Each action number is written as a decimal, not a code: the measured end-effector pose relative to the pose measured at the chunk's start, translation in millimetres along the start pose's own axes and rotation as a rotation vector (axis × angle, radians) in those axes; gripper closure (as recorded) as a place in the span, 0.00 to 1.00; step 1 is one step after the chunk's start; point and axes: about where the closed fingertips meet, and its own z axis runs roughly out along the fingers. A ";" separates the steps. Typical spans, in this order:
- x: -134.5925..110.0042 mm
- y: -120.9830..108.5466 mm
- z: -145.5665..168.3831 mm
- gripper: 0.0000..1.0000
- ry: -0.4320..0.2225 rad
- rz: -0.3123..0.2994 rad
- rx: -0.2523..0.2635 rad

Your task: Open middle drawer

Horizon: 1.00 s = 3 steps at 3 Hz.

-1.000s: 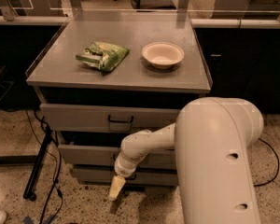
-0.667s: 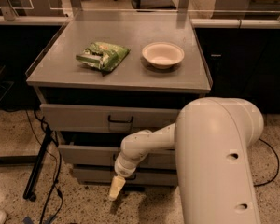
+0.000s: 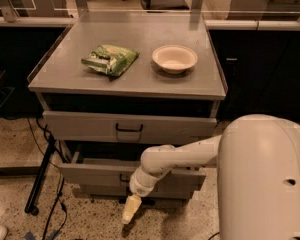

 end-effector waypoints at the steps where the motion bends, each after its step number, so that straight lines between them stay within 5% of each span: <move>1: -1.0 0.0 1.4 0.00 0.001 -0.005 -0.009; 3: 3.2 21.2 0.4 0.00 0.033 -0.019 -0.039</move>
Offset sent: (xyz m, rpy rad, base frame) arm -0.0016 0.0026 0.0028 -0.0225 0.0199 0.0550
